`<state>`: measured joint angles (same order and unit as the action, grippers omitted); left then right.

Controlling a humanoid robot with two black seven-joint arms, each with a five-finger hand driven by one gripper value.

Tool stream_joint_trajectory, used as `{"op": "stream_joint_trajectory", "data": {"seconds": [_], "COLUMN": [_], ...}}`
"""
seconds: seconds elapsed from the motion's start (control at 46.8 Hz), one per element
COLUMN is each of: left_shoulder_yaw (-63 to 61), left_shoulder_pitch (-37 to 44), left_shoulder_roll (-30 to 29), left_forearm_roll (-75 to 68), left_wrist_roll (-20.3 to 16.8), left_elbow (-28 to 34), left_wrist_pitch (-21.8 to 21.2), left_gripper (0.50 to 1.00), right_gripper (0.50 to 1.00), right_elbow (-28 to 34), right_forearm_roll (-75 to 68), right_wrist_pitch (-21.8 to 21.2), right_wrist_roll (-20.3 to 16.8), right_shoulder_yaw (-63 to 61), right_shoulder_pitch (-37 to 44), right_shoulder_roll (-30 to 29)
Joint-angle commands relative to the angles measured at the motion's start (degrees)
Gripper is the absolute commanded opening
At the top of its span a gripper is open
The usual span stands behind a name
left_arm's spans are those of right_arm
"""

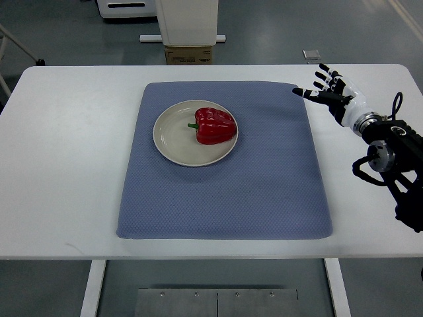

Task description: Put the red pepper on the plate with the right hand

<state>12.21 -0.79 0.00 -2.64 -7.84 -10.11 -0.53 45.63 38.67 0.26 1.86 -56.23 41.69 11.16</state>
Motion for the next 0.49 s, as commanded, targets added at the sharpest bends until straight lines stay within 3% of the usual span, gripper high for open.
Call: {"op": "stream_joint_trajectory", "data": {"seconds": [0.0,0.342,0.47], "left_shoulder_yaw": [0.0,0.0,0.0], "left_shoulder_pitch": [0.0,0.0,0.0], "left_shoulder_roll": [0.0,0.0,0.0], "left_forearm_roll": [0.0,0.0,0.0], "left_wrist_roll": [0.0,0.0,0.0], "left_elbow": [0.0,0.0,0.0], "left_wrist_pitch": [0.0,0.0,0.0], "left_gripper": [1.0,1.0,1.0], "right_gripper": [1.0,1.0,1.0], "right_elbow": [0.0,-0.5,-0.5], "right_forearm_roll": [-0.8,-5.4,-5.4], "right_wrist_pitch": [-0.1,2.2,3.3], "right_wrist_roll": [1.3,6.5,6.8], "right_shoulder_yaw": [0.1,0.1,0.2], "right_shoulder_pitch": [-0.6,-1.5,-1.5], "right_shoulder_roll": [-0.3,-1.8,-1.8]}}
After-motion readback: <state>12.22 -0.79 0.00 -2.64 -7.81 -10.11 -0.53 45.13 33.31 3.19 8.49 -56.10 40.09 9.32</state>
